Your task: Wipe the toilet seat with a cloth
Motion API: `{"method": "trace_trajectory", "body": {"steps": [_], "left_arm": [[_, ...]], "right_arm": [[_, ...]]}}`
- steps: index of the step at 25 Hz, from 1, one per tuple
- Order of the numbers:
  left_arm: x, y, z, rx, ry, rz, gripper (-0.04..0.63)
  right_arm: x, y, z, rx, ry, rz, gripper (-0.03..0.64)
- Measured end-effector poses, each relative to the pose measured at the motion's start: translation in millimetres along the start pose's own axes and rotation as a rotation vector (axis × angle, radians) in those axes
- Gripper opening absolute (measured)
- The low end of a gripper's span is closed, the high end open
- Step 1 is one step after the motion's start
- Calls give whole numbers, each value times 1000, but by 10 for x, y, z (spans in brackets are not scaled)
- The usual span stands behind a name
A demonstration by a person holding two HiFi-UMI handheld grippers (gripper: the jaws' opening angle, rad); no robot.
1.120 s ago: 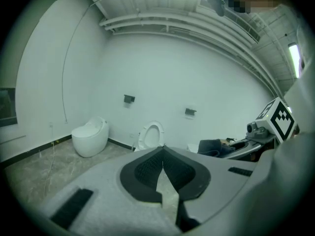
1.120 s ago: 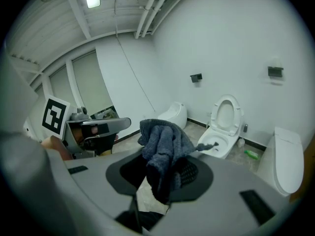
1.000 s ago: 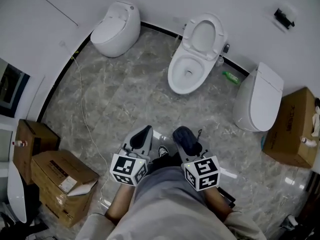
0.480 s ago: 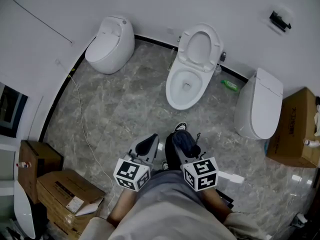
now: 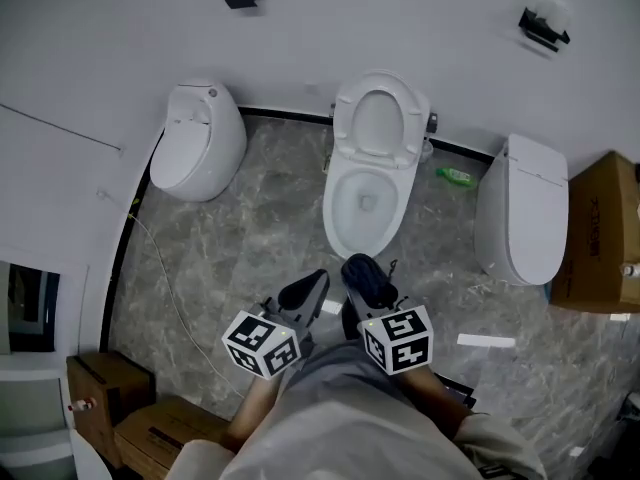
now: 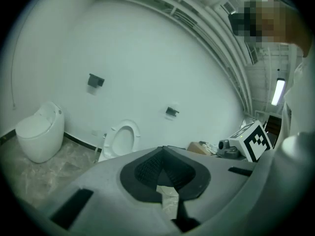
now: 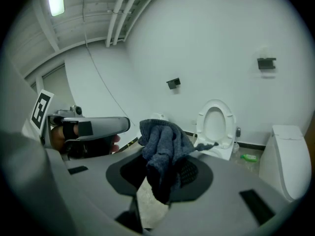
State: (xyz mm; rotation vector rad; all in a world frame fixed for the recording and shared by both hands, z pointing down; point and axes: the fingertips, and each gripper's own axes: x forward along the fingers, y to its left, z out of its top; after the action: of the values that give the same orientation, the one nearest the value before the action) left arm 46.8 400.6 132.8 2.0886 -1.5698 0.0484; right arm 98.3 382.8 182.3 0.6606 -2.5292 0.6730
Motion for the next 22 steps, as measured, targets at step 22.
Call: {"method": "trace_trajectory", "body": {"steps": [22], "left_arm": [[1650, 664, 472, 154, 172, -139, 8]], "right_arm": [[857, -1510, 867, 263, -83, 108, 95]]}}
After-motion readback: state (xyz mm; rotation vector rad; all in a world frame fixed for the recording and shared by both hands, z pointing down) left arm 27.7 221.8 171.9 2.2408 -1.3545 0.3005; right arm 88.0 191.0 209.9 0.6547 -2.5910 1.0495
